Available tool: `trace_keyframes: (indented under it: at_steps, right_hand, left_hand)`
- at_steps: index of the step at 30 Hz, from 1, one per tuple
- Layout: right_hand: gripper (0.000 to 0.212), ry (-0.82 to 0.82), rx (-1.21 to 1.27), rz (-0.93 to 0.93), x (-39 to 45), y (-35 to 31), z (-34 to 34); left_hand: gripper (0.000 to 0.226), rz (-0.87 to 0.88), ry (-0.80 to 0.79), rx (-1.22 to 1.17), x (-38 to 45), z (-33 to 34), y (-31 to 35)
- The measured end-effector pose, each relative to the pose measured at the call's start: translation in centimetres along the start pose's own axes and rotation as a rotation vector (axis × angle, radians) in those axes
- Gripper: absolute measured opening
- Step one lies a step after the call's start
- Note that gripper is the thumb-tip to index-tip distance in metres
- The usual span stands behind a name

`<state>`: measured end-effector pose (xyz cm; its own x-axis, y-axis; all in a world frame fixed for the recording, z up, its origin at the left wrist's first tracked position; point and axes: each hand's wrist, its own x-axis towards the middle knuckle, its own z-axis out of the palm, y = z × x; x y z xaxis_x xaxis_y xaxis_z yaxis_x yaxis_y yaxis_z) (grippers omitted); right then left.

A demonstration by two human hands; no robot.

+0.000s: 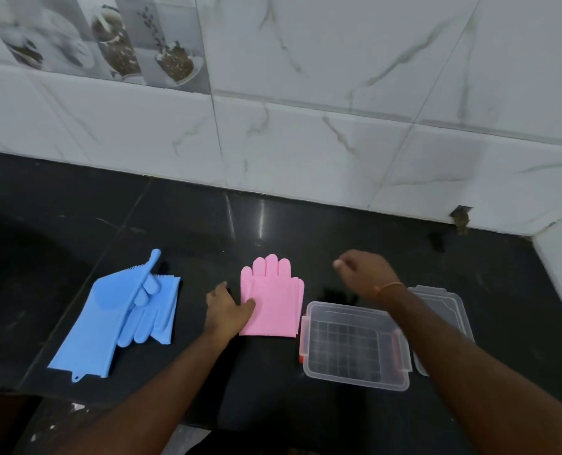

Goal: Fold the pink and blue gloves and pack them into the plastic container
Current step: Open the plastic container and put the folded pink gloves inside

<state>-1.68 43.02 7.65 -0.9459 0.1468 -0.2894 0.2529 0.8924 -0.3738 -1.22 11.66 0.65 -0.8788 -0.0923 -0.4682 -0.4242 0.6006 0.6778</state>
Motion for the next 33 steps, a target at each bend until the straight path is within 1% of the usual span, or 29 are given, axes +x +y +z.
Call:
trace_keyframes:
  at_steps: [2, 3, 4, 5, 7, 8, 10, 11, 13, 15, 17, 19, 21, 23, 25, 26, 27, 28, 30, 31, 33]
  right_hand:
    - [0.055, -0.193, -0.233, 0.015, 1.1, -4.0, 1.8]
    - [0.065, -0.271, -0.338, 0.034, 1.6, -5.6, 2.8]
    - [0.072, -0.335, -0.390, 0.051, 2.0, -6.9, 3.8]
    - [0.076, -0.393, -0.378, 0.070, 2.4, -7.8, 4.7]
    - [0.084, -0.469, -0.208, 0.120, 2.8, -8.8, 6.3]
    - [0.089, -0.473, -0.116, 0.147, 2.9, -9.2, 6.9]
    - [0.095, -0.446, -0.007, 0.205, 3.1, -9.6, 7.8]
    - [0.095, -0.434, 0.024, 0.222, 3.2, -9.7, 8.1]
    - [0.091, -0.413, 0.079, 0.216, 3.3, -9.8, 8.5]
    - [0.081, -0.387, 0.138, 0.172, 3.5, -9.9, 8.6]
    - [0.072, -0.343, 0.196, 0.103, 3.6, -10.1, 8.3]
    - [0.066, -0.253, 0.291, 0.038, 3.6, -10.5, 7.7]
    - [0.062, -0.120, 0.436, 0.015, 3.2, -10.9, 6.7]
    - [0.071, 0.008, 0.572, 0.031, 2.1, -11.4, 5.6]
    - [0.085, 0.102, 0.704, 0.104, 0.5, -11.7, 4.5]
    - [0.088, 0.099, 0.788, 0.162, -0.5, -11.7, 4.0]
    - [0.087, 0.055, 0.890, 0.217, -1.6, -11.6, 3.6]
    - [0.080, -0.013, 1.003, 0.256, -2.7, -11.4, 3.2]
    - [0.063, -0.154, 1.237, 0.273, -5.0, -10.5, 2.8]
    - [0.055, -0.187, 1.333, 0.272, -6.2, -10.1, 2.6]
    - [0.046, -0.154, 1.467, 0.275, -7.9, -9.3, 2.6]
  left_hand:
    - [0.100, -0.044, -0.057, -0.024, 0.5, 0.3, 0.1]
    - [0.100, -0.051, -0.074, -0.020, 0.7, 0.5, 0.1]
    - [0.097, -0.054, -0.081, -0.010, 0.9, 0.6, 0.0]
    - [0.091, -0.049, -0.080, 0.002, 1.2, 0.8, -0.1]
    - [0.071, -0.004, -0.093, 0.028, 1.5, 0.9, -0.1]
    - [0.059, 0.026, -0.114, 0.031, 1.6, 0.9, -0.2]
    - [0.037, 0.071, -0.176, 0.003, 2.0, 0.7, -0.5]
    - [0.029, 0.082, -0.200, -0.029, 2.0, 0.6, -0.7]
    - [0.023, 0.090, -0.222, -0.135, 2.0, 0.3, -0.8]
    - [0.027, 0.061, -0.259, -0.321, 2.1, -0.1, -0.9]
    - [0.033, -0.004, -0.305, -0.531, 2.0, -0.5, -0.8]
    - [0.038, -0.056, -0.321, -0.729, 2.1, -1.0, -0.3]
    - [0.036, -0.087, -0.313, -0.914, 2.2, -1.5, 0.5]
    - [0.038, -0.097, -0.319, -1.087, 2.0, -1.9, 1.7]
    - [0.040, -0.082, -0.365, -1.265, 1.2, -2.3, 3.1]
    - [0.042, -0.075, -0.390, -1.338, 0.6, -2.3, 3.9]
    - [0.044, -0.070, -0.408, -1.390, 0.0, -2.2, 4.6]
    - [0.045, -0.066, -0.422, -1.422, -0.8, -1.9, 5.4]
    - [0.046, -0.055, -0.450, -1.461, -2.7, -0.8, 6.8]
    - [0.047, -0.052, -0.469, -1.466, -3.7, -0.1, 7.5]
    - [0.054, -0.029, -0.508, -1.456, -5.5, 1.2, 8.3]
